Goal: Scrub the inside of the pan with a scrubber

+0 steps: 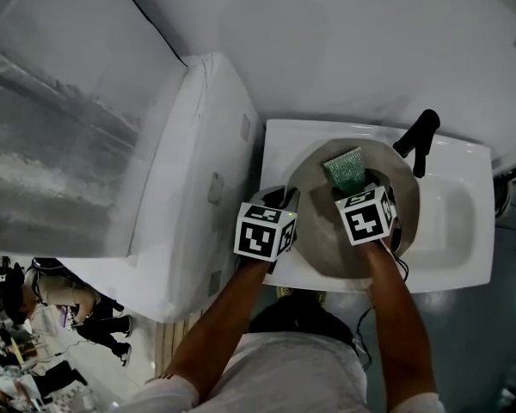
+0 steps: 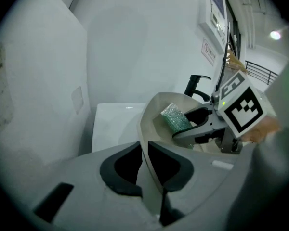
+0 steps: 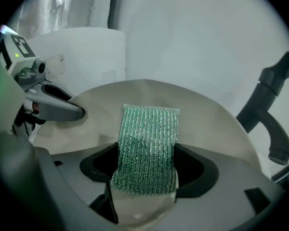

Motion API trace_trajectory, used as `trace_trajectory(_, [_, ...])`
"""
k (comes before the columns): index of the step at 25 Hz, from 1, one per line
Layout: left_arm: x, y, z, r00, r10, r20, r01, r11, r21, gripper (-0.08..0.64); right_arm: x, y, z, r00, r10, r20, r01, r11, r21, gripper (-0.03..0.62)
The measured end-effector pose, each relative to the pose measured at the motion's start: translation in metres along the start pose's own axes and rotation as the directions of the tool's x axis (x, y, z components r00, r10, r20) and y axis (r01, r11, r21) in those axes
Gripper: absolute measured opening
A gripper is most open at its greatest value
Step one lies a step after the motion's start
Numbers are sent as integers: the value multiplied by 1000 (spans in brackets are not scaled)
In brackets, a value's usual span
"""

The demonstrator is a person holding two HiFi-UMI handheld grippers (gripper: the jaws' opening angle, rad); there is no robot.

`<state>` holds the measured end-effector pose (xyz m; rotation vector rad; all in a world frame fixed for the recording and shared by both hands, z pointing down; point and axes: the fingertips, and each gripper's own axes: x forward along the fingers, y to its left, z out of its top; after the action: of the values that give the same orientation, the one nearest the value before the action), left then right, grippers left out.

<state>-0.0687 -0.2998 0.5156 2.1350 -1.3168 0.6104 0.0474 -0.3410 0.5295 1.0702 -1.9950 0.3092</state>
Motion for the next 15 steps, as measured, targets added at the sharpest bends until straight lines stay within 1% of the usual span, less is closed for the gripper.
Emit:
trace_trajectory(4, [1, 0, -2, 1000, -3, 4, 3, 1000, -3, 49, -6, -20, -11, 999, -42, -20, 43, 999, 27, 351])
trace_trajectory(9, [1, 1, -2, 1000, -15, 8, 15, 1000, -12, 49, -18, -24, -13, 998, -59, -15, 59, 997, 47, 351])
trace_trajectory(12, [0, 0, -1, 1000, -24, 18, 24, 999, -23, 49, -29, -12, -4, 999, -40, 7, 39, 998, 40, 351])
trace_trajectory(15, [0, 1, -1, 999, -29, 30, 30, 999, -32, 49, -33, 19, 3, 1000, 23, 8, -23, 1000, 11, 353])
